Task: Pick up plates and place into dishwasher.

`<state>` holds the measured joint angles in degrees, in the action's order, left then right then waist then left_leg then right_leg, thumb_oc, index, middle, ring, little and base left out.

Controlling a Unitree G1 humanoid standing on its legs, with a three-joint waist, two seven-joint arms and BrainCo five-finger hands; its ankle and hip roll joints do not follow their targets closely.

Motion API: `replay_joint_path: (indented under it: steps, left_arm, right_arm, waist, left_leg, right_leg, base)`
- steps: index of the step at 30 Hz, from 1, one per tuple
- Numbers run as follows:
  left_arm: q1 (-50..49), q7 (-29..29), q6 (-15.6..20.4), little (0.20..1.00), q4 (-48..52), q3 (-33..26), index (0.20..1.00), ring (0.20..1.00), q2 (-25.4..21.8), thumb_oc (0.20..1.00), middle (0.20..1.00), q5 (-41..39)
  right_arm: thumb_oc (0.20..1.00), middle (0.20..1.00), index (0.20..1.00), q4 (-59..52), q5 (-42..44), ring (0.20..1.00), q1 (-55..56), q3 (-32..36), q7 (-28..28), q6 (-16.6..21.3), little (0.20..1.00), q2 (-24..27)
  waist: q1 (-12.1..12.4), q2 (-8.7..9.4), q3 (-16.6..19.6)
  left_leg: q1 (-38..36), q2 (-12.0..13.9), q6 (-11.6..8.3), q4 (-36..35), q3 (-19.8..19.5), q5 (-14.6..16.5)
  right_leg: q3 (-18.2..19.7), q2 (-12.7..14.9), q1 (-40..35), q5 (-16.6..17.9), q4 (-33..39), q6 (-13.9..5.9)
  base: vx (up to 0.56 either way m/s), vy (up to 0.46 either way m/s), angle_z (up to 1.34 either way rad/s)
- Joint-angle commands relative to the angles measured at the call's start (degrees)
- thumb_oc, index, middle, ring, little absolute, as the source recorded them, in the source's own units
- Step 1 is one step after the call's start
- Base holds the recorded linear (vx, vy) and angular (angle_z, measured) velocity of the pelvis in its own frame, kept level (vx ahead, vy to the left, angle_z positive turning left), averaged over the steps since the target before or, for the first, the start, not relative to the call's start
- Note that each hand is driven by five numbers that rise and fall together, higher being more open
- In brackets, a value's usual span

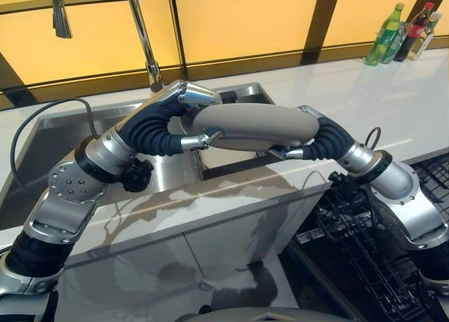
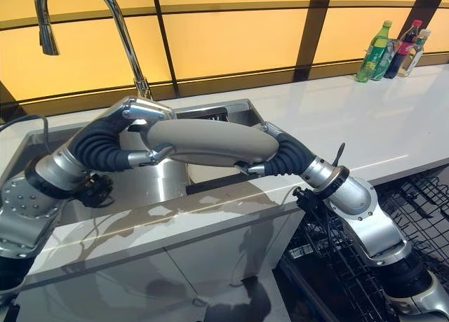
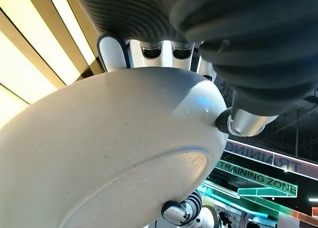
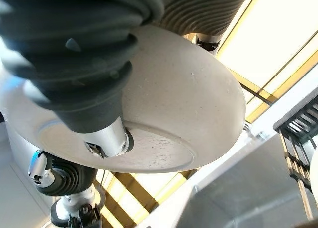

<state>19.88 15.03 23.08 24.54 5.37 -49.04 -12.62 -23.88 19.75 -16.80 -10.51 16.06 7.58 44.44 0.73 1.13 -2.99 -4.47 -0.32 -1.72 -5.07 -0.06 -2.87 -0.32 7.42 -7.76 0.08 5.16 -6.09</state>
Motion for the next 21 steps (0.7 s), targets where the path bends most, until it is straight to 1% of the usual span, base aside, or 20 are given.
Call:
replay_joint_path:
  steps: [1,2,4,6,7,8,9,10,11,12,15,19,21]
  left_arm:
    - [3.5,-3.6,-1.2,1.000,-1.9,1.6,1.000,1.000,2.4,1.000,1.000,1.4]
    - [3.2,-4.4,-1.3,1.000,-2.3,1.2,1.000,1.000,2.3,1.000,1.000,1.7]
    - [2.4,-7.9,-1.5,1.000,-4.1,-0.4,1.000,1.000,2.3,1.000,1.000,3.1]
    - [1.6,-13.5,-0.1,1.000,-5.7,-2.6,1.000,1.000,1.6,1.000,1.000,7.6]
    - [1.3,-18.2,0.6,1.000,-7.1,-4.4,1.000,1.000,0.2,1.000,1.000,9.5]
    - [0.7,-22.5,0.7,1.000,-8.7,-7.1,1.000,1.000,-1.1,1.000,1.000,7.6]
    - [-0.3,-26.2,1.3,1.000,-10.4,-10.5,1.000,1.000,-1.1,1.000,1.000,5.5]
    - [-1.4,-28.4,1.7,1.000,-11.7,-13.4,1.000,1.000,-0.4,1.000,1.000,5.2]
    - [-2.2,-30.1,1.8,1.000,-12.2,-14.9,1.000,1.000,-0.1,1.000,1.000,5.6]
    - [-3.4,-32.1,1.1,1.000,-12.8,-17.1,1.000,1.000,0.6,1.000,1.000,6.3]
    - [-5.5,-34.3,-1.2,1.000,-12.6,-20.3,1.000,1.000,1.8,1.000,1.000,6.9]
    - [-7.9,-35.2,-1.7,1.000,-12.6,-22.5,1.000,1.000,3.0,1.000,1.000,7.7]
    - [-8.6,-35.2,-1.7,1.000,-13.7,-23.7,1.000,1.000,3.2,1.000,1.000,7.5]
  right_arm:
    - [0.200,0.200,0.200,-3.4,-0.3,0.200,-3.0,3.8,-8.6,4.7,0.200,-3.6]
    - [0.200,0.200,0.200,-3.2,-0.5,0.200,-2.8,4.2,-9.0,5.0,0.200,-3.8]
    - [0.200,0.200,0.200,-2.5,-1.4,0.200,-2.2,5.6,-10.1,5.5,0.200,-4.0]
    - [0.200,0.200,0.200,-1.7,-1.8,0.200,-1.2,7.3,-10.6,6.0,0.200,-3.7]
    - [0.200,0.200,0.200,-1.1,-1.9,0.200,-0.3,8.6,-10.8,6.1,0.200,-3.2]
    - [0.200,0.200,0.200,-0.7,-1.9,0.200,0.8,10.4,-11.1,6.1,0.200,-2.3]
    - [0.200,0.200,0.200,-0.5,-1.9,0.200,1.9,12.3,-11.3,6.1,0.200,-1.7]
    - [0.200,0.200,0.200,-0.2,-2.6,0.200,3.1,14.0,-11.1,6.3,0.200,-2.0]
    - [0.200,0.200,0.200,-0.1,-3.1,0.200,3.7,14.9,-11.3,6.3,0.200,-2.2]
    - [0.200,0.200,0.200,0.1,-3.8,0.200,4.7,16.3,-11.7,6.2,0.200,-2.3]
    - [0.200,0.200,0.200,-0.1,-4.7,0.200,7.2,20.1,-13.2,5.2,0.200,-1.8]
    - [0.200,0.200,0.200,0.4,-5.2,0.200,11.7,24.8,-14.3,5.7,0.200,-1.3]
    - [0.200,0.200,0.200,1.1,-6.1,0.200,14.2,27.6,-14.8,5.9,0.200,-1.9]
  waist:
    - [0.0,-1.00,3.2]
    - [-0.1,-1.02,3.3]
    - [-0.2,-1.04,3.4]
    - [-0.4,-1.10,3.5]
    - [-0.6,-1.11,3.6]
    - [-0.7,-1.08,3.8]
    - [-0.9,-1.08,3.9]
    - [-1.2,-1.16,3.9]
    - [-1.4,-1.22,4.0]
    - [-1.7,-1.20,3.9]
    - [-2.8,-1.12,3.7]
    - [-4.4,-1.15,3.5]
    - [-5.9,-1.29,3.3]
  left_leg:
    - [-0.8,-0.1,1.05,1.3,-1.2,5.6]
    - [-0.8,-0.1,1.04,1.3,-1.1,5.6]
    - [-0.8,0.1,0.98,1.3,-0.8,5.6]
    - [-0.9,0.2,0.91,1.3,-0.4,5.5]
    - [-0.9,0.3,0.86,1.2,-0.2,5.5]
    - [-0.9,0.4,0.80,1.2,0.2,5.5]
    - [-0.8,0.6,0.72,1.2,0.5,5.5]
    - [-0.7,0.8,0.63,1.2,0.8,5.5]
    - [-0.7,0.8,0.59,1.3,0.9,5.5]
    - [-0.7,0.8,0.55,1.4,1.1,5.5]
    - [-0.9,0.9,0.51,1.6,1.7,5.8]
    - [-1.5,0.9,0.55,1.7,2.9,6.3]
    - [-1.9,0.9,0.71,1.7,4.0,6.6]
  right_leg:
    - [-2.0,-0.8,3.0,-1.9,-5.1,-1.03]
    - [-2.0,-0.8,3.0,-1.9,-5.1,-0.99]
    - [-1.9,-0.9,3.0,-2.0,-5.0,-0.90]
    - [-1.9,-1.0,3.0,-2.0,-5.0,-0.83]
    - [-1.8,-1.0,3.0,-1.9,-4.9,-0.83]
    - [-1.8,-1.0,3.0,-2.0,-4.8,-0.78]
    - [-1.8,-1.0,3.1,-2.1,-4.9,-0.67]
    - [-1.6,-1.0,3.3,-2.1,-5.0,-0.62]
    - [-1.5,-1.0,3.5,-2.0,-5.0,-0.60]
    - [-1.3,-1.0,3.7,-2.0,-5.2,-0.57]
    - [-0.7,-1.0,3.9,-2.1,-5.4,-0.51]
    - [0.3,-1.0,4.2,-2.0,-5.7,-0.70]
    - [1.3,-0.9,4.6,-1.7,-5.8,-0.93]
  base:
    - [0.00,0.000,0.00]
    - [0.00,0.000,0.00]
    - [0.00,0.000,0.00]
    - [0.02,-0.012,-0.04]
    - [0.03,-0.009,-0.08]
    - [0.03,-0.008,-0.12]
    - [0.03,-0.002,-0.13]
    - [0.02,0.002,-0.15]
    - [0.02,0.003,-0.13]
    - [0.02,0.001,-0.09]
    - [0.02,0.002,-0.11]
    - [0.03,0.018,-0.14]
    - [0.03,0.029,-0.17]
